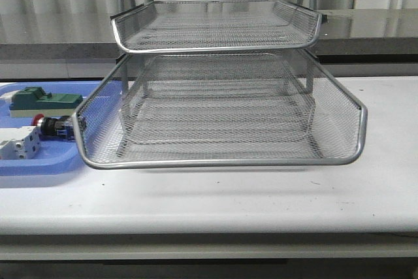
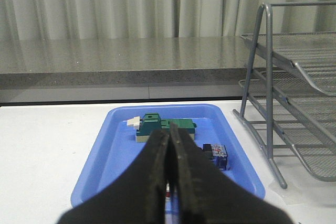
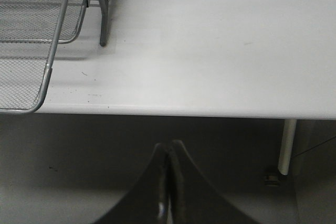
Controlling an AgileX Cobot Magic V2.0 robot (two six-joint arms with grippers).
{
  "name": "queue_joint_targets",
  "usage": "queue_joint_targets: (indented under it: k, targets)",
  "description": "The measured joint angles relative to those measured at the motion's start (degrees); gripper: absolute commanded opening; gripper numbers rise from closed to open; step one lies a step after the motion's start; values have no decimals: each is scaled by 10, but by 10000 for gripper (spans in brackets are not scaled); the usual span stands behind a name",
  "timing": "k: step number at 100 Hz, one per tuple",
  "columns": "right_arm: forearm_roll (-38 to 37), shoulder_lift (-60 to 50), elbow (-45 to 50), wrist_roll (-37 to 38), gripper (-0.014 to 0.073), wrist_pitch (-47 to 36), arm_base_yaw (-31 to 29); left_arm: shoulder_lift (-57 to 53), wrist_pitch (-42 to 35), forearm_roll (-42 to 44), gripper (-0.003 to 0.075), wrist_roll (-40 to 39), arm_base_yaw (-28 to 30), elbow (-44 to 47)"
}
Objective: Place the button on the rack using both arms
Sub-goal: 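Release the tray and withdraw the right gripper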
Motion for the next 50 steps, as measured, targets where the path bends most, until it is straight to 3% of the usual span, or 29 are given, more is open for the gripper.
queue_joint_targets:
  k: [50]
  targets:
    - [0,0,0,0,-70,0,0,1,14,0,-20,0,0,-1]
